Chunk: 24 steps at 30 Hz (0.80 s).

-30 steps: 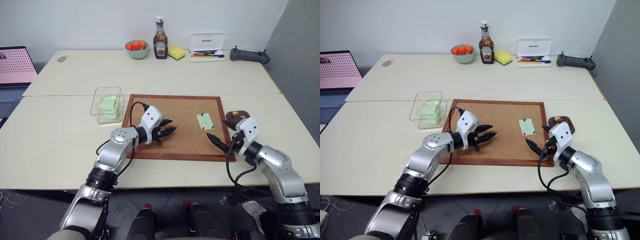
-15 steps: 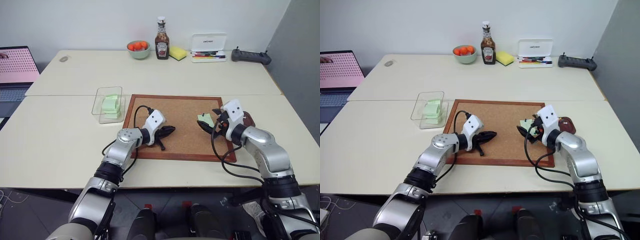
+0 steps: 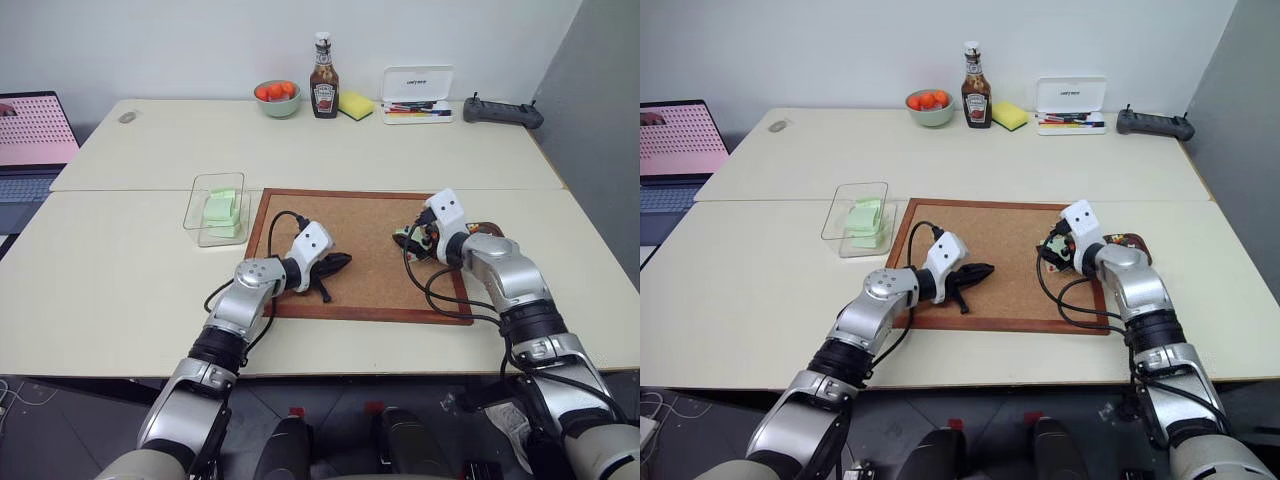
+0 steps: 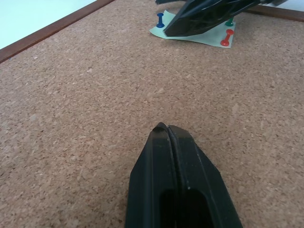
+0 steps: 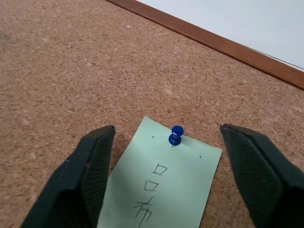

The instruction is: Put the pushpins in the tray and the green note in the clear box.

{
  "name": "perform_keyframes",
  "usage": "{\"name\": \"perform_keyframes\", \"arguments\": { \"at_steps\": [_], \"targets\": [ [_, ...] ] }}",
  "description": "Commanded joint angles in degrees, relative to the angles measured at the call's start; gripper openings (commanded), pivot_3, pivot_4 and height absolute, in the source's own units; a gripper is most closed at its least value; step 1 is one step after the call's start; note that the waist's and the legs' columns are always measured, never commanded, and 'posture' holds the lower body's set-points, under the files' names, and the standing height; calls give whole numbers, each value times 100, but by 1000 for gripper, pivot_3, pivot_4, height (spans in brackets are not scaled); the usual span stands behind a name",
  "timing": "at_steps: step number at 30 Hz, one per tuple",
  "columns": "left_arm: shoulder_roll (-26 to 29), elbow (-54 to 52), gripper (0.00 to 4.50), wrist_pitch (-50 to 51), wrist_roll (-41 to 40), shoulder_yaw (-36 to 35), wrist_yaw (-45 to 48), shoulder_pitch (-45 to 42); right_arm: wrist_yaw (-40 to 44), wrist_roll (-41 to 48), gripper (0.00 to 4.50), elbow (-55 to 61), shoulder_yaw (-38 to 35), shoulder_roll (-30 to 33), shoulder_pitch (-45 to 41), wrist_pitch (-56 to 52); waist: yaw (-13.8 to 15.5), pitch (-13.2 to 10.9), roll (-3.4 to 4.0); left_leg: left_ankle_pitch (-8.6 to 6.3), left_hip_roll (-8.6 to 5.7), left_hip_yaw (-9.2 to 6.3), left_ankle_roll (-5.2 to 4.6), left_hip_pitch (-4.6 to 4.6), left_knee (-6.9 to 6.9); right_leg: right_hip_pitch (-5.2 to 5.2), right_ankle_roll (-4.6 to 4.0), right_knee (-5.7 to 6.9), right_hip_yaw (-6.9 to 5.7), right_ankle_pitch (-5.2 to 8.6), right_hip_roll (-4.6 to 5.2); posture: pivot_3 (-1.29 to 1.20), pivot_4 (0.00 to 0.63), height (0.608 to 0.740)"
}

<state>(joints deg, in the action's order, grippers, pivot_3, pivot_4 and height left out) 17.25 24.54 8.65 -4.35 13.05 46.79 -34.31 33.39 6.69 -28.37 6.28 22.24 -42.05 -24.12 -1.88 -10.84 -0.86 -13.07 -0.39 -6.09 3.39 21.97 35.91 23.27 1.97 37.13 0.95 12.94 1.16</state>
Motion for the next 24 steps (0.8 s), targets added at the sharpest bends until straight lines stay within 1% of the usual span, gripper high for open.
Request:
{"name": "perform_keyframes", "arguments": {
  "at_steps": [1,12,14,15,24],
  "targets": [
    [-17,-101,0,139,67,67,39,126,159,-168,2904,-262,53,-28,-233,457,0,0,0,0,0,0,0,0,0,0,0,0,0,0,0,0,150,740],
    [-3,-313,0,295,86,111,94,202,204,-276,402,-545,-53,-44,-312,792,0,0,1,0,0,-1,0,0,0,0,0,1,0,0,0,0,150,740],
    [0,-328,0,315,87,115,103,210,222,-301,97,-528,-60,-29,-309,830,0,0,1,0,0,-1,0,-1,-1,0,0,1,0,0,0,0,150,740],
    [1,-333,0,324,86,118,107,213,232,-311,12,-518,-68,-24,-306,848,0,0,1,0,1,-1,0,-1,-1,0,0,1,0,0,0,0,150,740],
    [34,-381,0,426,105,139,122,263,359,-191,12,-118,-145,-84,-232,947,0,0,1,0,1,0,0,-1,-1,0,0,1,0,0,0,0,150,740]
  ]
}}
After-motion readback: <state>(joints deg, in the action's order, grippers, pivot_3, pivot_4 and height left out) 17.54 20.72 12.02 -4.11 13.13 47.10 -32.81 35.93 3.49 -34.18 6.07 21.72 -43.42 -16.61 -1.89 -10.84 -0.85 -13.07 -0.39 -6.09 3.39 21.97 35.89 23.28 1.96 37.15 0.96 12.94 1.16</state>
